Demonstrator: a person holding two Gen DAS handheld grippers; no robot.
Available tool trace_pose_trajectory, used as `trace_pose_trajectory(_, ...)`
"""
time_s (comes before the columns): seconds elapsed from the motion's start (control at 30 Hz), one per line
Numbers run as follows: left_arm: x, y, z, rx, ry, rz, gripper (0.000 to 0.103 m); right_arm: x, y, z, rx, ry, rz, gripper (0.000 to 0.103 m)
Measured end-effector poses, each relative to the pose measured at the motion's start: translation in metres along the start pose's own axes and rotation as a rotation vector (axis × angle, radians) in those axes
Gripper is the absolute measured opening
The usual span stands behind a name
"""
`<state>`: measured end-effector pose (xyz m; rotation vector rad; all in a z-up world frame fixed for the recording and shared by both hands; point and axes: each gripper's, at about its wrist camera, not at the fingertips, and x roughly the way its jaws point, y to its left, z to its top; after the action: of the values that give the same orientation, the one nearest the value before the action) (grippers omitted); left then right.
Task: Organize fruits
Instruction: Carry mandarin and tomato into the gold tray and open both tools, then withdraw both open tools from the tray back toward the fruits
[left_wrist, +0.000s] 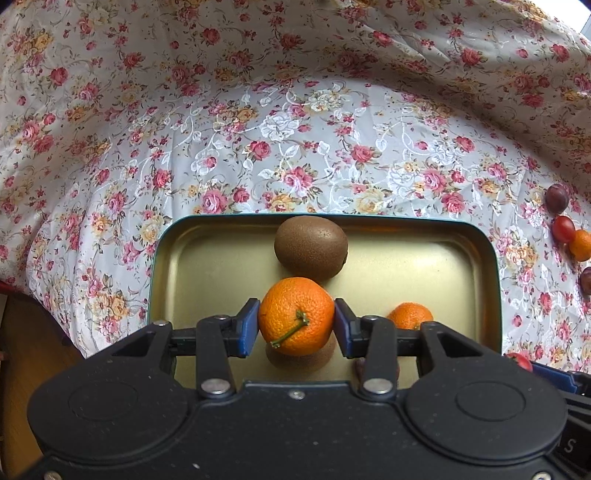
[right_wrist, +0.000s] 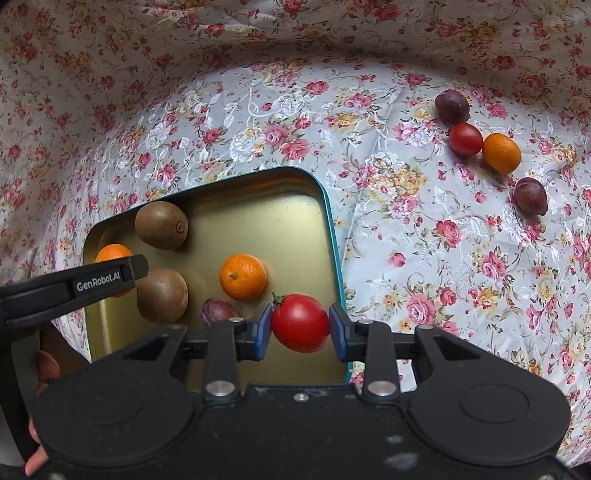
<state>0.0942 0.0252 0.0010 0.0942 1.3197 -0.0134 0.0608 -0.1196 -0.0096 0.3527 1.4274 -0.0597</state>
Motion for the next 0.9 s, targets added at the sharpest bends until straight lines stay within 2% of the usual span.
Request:
trace_pose_trajectory(0.1, -0.0013, -0.001, -0.0009, 0.014, -0.003, 0.016, 0.051, 0.0001, 0.0042, 0.0002, -0.013, 0.001, 0.005, 0.035)
trace_pose_trajectory(0.23, -0.0008, 0.0013, 0.0003, 0.006, 0.011, 0.017, 0.058, 0.0002, 0.0088, 0.0008, -0.027, 0.009, 0.017, 0.036)
trace_pose_trajectory(0.57, 0.0022, -0.0013, -0.0019, 0.016, 0.054, 0.001, 0.059, 0.0022, 0.0058, 0.0002, -0.017, 0.049, 0.073, 0.036)
trace_pose_trajectory(0.9, 0.0031, -0.0011, -0.0035, 0.028, 0.073, -0.015, 0.059, 0.0013, 0.0042, 0.0004, -0.01, 0.047, 0.056, 0.036)
